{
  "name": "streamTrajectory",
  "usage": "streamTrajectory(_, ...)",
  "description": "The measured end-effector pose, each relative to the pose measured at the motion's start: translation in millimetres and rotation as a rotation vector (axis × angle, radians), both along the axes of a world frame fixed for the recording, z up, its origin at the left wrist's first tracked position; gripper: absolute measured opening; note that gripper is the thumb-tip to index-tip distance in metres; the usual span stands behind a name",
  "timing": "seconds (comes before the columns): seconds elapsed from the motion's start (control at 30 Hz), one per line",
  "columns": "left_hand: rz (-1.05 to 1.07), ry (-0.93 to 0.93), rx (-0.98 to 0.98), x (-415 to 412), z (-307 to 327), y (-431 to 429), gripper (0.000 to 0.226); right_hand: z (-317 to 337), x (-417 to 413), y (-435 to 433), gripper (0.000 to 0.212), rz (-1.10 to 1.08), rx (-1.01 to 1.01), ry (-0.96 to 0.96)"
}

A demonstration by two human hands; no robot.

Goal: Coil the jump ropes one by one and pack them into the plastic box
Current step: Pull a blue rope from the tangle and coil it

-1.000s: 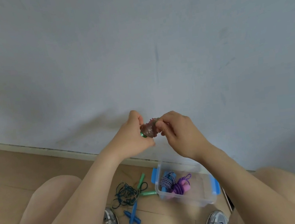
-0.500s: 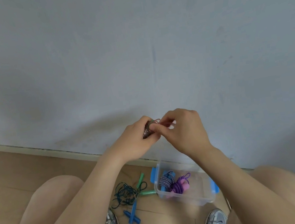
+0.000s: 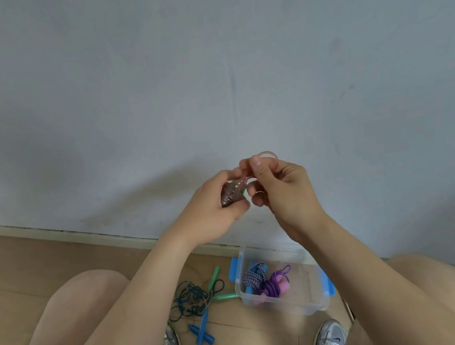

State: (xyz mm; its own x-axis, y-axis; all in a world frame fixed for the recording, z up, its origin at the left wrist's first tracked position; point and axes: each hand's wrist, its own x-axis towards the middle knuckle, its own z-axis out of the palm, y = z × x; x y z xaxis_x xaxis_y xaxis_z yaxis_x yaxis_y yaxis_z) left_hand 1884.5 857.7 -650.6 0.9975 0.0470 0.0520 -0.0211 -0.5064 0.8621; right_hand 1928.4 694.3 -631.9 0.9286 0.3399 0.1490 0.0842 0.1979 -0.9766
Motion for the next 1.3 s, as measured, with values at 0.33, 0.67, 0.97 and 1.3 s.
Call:
streamTrajectory(0.33,0.028,0.048,-0.252,-0.5,11.6,-4.5,0.037,0.7,0.1,2.4,0.018,-0.074,-0.21,0.132)
streamTrajectory(0.67,0.129,-0.03,-0.358,-1.7,19.1,-7.2,0.024,-3.7,-3.2,3.0,0.032,-0.036,-0.303,-0.106)
streamTrajectory(0.97,0.13,-0.088,-0.342,-5.1,20.3,-4.7,0.018,-4.6,-9.4,6.3,0.022,0.023,-0.246,-0.183)
streamTrajectory(1.3,0.184,-0.132,-0.371,-6.8,23.5,-5.2,0.025,-6.9,-5.9,5.4,0.023,-0.019,-0.261,-0.215)
